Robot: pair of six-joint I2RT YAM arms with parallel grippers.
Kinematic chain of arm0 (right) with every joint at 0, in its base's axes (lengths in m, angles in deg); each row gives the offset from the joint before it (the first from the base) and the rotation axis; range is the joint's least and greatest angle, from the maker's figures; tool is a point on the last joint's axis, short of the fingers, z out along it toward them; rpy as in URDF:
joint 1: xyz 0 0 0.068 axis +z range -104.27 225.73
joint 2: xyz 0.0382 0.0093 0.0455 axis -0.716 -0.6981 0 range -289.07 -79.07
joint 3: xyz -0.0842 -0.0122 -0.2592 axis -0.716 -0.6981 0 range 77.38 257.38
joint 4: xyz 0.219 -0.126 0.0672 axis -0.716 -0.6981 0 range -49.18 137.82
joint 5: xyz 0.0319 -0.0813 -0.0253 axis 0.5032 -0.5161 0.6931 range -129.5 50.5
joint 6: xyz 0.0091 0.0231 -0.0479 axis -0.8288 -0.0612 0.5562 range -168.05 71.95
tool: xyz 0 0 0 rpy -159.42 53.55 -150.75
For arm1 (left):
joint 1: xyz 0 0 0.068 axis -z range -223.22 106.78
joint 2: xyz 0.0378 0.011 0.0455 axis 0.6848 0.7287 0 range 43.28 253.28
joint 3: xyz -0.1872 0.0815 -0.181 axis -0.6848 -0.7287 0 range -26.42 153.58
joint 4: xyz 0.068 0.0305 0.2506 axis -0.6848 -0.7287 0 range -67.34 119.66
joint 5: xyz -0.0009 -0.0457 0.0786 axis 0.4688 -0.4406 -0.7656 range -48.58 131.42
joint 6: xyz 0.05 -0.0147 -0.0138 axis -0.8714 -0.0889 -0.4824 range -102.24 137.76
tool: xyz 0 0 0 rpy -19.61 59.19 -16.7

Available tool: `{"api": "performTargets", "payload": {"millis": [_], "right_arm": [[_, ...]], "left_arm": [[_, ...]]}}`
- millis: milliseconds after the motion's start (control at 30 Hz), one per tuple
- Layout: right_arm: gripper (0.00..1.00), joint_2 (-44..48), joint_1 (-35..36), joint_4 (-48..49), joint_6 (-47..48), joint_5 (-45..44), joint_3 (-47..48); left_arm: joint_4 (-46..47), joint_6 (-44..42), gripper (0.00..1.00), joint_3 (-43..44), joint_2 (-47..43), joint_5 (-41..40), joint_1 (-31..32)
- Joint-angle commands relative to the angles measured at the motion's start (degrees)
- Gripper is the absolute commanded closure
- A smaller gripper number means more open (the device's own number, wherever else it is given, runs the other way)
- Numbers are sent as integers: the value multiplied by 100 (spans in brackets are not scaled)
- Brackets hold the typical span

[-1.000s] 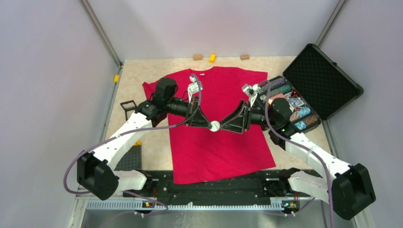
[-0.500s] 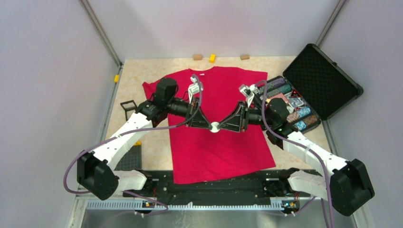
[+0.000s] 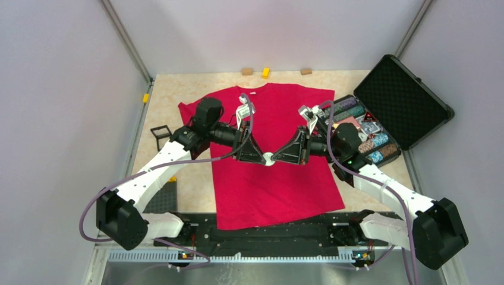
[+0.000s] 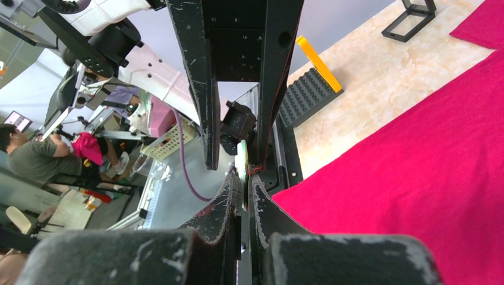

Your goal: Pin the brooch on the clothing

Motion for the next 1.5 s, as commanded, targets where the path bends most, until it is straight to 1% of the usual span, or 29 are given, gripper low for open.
{"api": "performTargets", "payload": {"millis": [0, 33, 133, 300, 467, 633, 733, 800, 867, 1000, 1333, 1467], "right_arm": [[100, 142, 88, 341, 37, -49, 5], [100, 147, 94, 341, 34, -49, 5], [100, 157, 95, 348, 45, -58, 6], [100, 154, 133, 321, 70, -40, 34], [100, 134, 156, 272, 119, -25, 57], [100, 117, 165, 278, 134, -22, 66], [100, 93, 165, 265, 142, -6, 83], [90, 61, 165, 279, 144, 23, 84], [82, 23, 172, 302, 133, 74, 92], [76, -12, 186, 317, 125, 132, 90], [75, -169, 253, 278, 227, 97, 69], [83, -237, 266, 262, 249, 51, 58]], "left_arm": [[234, 4, 61, 14, -159, 81, 38], [234, 4, 61, 8, -159, 63, 41], [204, -20, 65, 6, -155, -19, 50], [164, -7, 64, 23, -75, -89, 54], [122, 4, 73, 35, -6, -164, 65], [103, -24, 100, 45, 26, -157, 71], [85, -72, 100, 37, -10, -168, 77], [92, -105, 100, 31, -55, -212, 75], [93, -126, 100, 24, -86, -233, 68], [102, -129, 100, 17, -104, -249, 70], [137, -125, 100, 7, -169, -260, 76], [146, -119, 100, 1, -174, -254, 69]]}}
